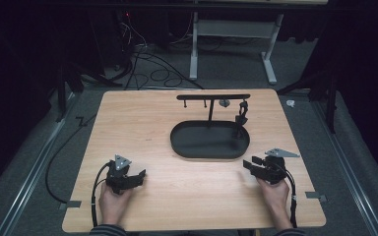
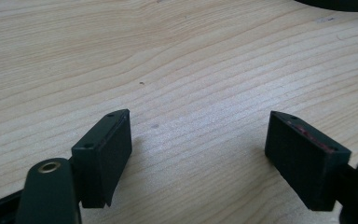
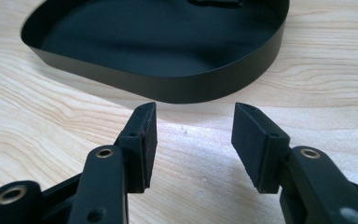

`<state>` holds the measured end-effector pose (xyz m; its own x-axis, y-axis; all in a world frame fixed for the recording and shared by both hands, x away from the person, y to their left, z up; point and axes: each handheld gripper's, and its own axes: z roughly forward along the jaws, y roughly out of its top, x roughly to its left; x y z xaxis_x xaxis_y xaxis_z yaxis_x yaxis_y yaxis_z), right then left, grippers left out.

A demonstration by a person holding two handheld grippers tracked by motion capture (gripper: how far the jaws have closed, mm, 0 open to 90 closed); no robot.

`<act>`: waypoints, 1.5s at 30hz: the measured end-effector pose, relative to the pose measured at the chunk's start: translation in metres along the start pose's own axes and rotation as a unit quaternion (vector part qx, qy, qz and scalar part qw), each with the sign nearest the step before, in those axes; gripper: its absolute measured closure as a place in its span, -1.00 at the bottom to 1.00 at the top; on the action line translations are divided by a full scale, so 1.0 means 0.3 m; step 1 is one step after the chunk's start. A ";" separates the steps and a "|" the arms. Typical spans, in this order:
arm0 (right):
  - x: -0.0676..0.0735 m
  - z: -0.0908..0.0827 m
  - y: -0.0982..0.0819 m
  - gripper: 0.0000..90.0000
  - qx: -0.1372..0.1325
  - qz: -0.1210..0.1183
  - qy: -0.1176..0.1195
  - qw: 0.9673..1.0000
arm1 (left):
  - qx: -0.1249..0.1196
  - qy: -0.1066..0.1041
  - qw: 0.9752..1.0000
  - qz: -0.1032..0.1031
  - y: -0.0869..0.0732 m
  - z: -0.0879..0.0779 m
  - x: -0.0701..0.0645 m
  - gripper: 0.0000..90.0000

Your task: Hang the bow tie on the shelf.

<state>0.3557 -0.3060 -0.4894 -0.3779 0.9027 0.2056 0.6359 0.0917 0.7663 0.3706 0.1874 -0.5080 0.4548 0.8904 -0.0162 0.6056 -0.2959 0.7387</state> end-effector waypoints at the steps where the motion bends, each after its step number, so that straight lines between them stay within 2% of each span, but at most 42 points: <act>1: 0.003 0.003 -0.001 0.15 0.002 -0.003 -0.004 1.000 | 0.000 0.000 1.000 0.000 0.000 0.000 0.000 -0.48; 10: 0.022 0.026 -0.007 0.15 0.017 -0.026 -0.031 0.999 | 0.000 0.000 1.000 0.000 0.000 0.000 0.000 -0.48; 22: 0.029 0.042 -0.020 0.14 0.026 -0.039 -0.046 0.998 | 0.000 0.000 1.000 0.000 0.000 0.000 0.000 -0.48; 27: 0.035 0.049 -0.022 0.08 0.031 -0.053 -0.050 0.997 | 0.000 0.000 1.000 0.000 0.000 0.000 0.000 -0.49; 29: 0.038 0.051 -0.022 0.06 0.031 -0.052 -0.052 0.997 | 0.000 0.000 1.000 0.000 0.000 0.000 0.000 -0.49; 34: 0.047 0.056 -0.022 -0.02 0.036 -0.066 -0.060 0.995 | 0.000 0.000 1.000 0.000 -0.001 0.000 0.000 -0.48; 37: 0.062 0.060 -0.023 -0.07 0.041 -0.083 -0.074 0.993 | -0.001 0.000 1.000 0.000 -0.001 0.000 -0.001 -0.48; 45: 0.061 0.061 -0.023 -0.11 0.042 -0.081 -0.071 0.993 | 0.000 0.000 1.000 0.000 -0.001 0.000 -0.001 -0.49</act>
<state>0.3568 -0.2823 -0.5020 -0.3842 0.9232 -0.0091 0.6306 0.2696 0.7278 0.3703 0.1873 -0.5081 0.4547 0.8905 -0.0152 0.6047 -0.2961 0.7393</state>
